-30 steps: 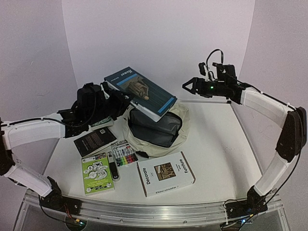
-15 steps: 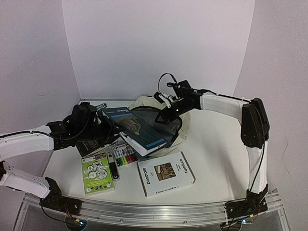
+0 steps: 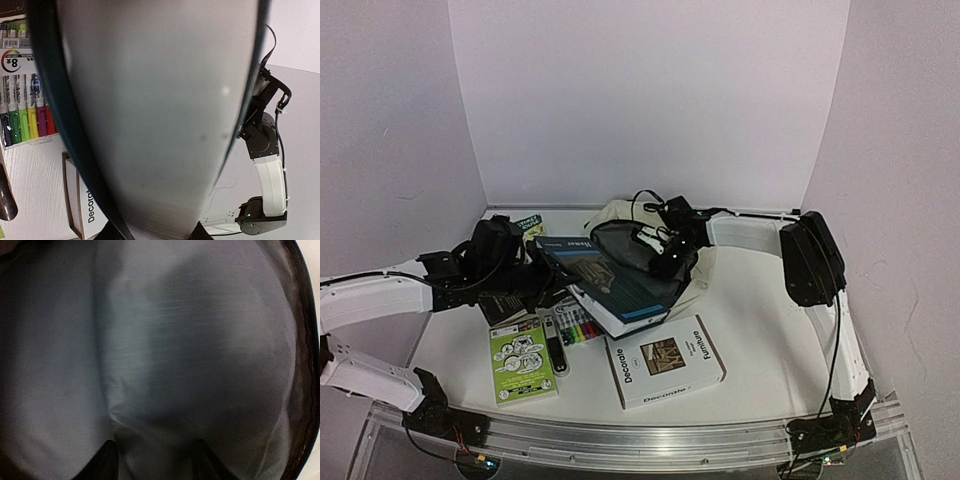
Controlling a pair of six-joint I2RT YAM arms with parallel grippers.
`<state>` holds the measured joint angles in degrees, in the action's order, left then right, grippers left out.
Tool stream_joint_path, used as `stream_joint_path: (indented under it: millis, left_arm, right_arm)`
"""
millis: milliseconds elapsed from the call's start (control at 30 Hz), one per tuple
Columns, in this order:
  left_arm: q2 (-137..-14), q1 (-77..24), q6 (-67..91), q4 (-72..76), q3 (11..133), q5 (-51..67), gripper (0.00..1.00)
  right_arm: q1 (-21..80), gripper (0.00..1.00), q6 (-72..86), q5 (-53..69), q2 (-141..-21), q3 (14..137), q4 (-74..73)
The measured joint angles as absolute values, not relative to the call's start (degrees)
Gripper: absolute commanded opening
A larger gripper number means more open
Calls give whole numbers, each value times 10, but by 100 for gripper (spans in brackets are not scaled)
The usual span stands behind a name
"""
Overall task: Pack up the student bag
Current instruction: Place the book in the student bag.
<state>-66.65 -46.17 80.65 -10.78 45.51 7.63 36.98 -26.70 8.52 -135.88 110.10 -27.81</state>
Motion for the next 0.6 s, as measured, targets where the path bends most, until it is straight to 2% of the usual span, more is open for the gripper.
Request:
stream_joint_path:
  millis: [33,100,300,600]
  left_arm:
    - [-673,-462,806,-106,455,80,3]
    - [-689,-460,805,-97,456,91,3]
    - [-733,-444,799,-55,457,137,1]
    - [-851,-422,778,21,501,246,0]
  right_arm:
    - [369,10,-268,72,-1360,1101,-278]
    - [370,0,-264,56,-1360,1101,-277]
    - [362,0,-206,48,-1344,1074,-267]
    - [315,0,-27,155,-1236,1053,-296]
